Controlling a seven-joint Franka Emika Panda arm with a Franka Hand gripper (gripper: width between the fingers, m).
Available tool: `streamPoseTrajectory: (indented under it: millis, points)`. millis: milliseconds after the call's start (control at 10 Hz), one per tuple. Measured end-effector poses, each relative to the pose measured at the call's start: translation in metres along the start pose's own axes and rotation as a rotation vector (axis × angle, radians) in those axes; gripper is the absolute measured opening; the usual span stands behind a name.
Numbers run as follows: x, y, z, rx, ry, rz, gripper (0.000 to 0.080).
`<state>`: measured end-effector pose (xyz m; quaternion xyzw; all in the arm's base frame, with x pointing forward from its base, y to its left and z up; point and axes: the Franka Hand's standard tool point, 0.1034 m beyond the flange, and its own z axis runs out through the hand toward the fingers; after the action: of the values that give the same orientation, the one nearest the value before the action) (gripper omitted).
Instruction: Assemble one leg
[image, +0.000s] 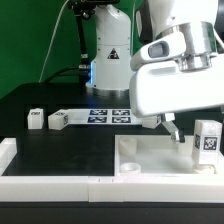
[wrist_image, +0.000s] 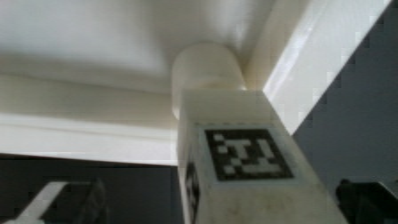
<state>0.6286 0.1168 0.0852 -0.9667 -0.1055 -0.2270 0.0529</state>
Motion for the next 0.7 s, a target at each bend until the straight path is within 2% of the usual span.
streamPoseTrajectory:
  millis: [100, 400, 500, 600, 700]
  points:
    - [0.003, 0.000, -0.005, -0.001, 0.002, -0.002, 0.0649]
    - [-0.002, -0.002, -0.003, 0.010, -0.051, -0.004, 0.0649]
    - [-0.007, -0.007, -0.003, 0.034, -0.161, -0.006, 0.0649]
    - [-0.006, -0.009, -0.006, 0.051, -0.256, 0.009, 0.0649]
    - [-0.005, -0.007, -0.008, 0.051, -0.304, 0.051, 0.0649]
